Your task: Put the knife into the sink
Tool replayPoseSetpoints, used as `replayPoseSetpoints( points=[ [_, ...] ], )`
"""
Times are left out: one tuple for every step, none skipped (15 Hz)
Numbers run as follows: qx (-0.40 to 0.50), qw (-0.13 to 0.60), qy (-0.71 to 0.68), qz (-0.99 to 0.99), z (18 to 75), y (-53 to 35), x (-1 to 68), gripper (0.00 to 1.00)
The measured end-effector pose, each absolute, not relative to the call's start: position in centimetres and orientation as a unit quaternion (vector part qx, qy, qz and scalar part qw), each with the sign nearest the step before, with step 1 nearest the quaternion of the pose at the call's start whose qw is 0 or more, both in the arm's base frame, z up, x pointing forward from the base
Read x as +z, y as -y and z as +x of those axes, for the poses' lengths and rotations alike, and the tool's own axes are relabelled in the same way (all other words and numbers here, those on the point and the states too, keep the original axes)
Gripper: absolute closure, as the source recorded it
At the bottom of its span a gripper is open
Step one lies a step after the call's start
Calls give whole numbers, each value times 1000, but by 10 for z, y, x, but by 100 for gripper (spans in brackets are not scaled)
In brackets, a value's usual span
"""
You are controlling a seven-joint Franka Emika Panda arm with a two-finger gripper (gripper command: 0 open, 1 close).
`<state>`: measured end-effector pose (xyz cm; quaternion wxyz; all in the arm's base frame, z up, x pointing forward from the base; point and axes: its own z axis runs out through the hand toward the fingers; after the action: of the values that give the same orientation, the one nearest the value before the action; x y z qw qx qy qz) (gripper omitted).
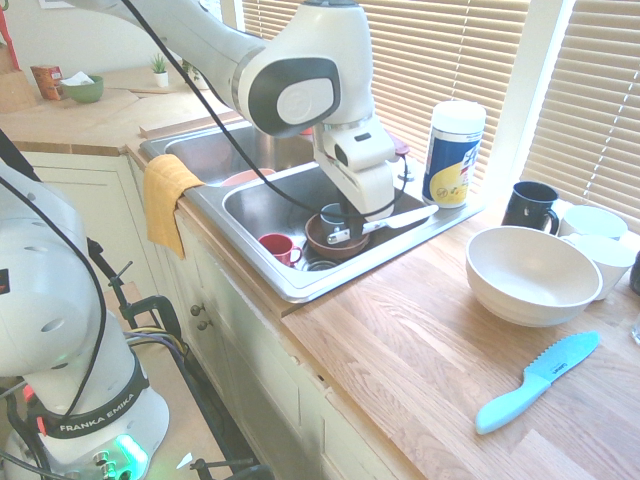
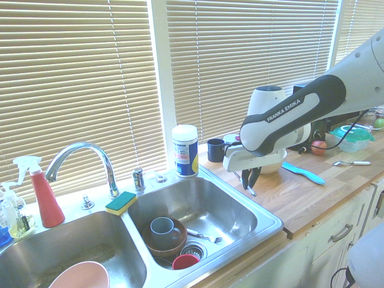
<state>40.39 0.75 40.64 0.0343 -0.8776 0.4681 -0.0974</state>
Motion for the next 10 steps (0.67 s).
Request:
replayPoseSetpoints(
  points=[
    [-101,33,-455,-884,407,-26,414,100],
    [-103,31,-445,-889,409,-44,419,100],
    [-104,28,-438,-892,411,-60,421,100],
    [-106,27,-434,-894,413,-73,422,100],
    [-106,24,-432,-895,415,-84,421,100],
    [-105,21,-431,-896,418,-91,418,100],
    [-103,19,-431,-896,422,-95,416,100],
    [-100,16,-430,-897,425,-97,411,100],
    [-96,15,-427,-899,428,-100,405,100],
    [-97,14,-421,-902,431,-104,397,100]
  ],
)
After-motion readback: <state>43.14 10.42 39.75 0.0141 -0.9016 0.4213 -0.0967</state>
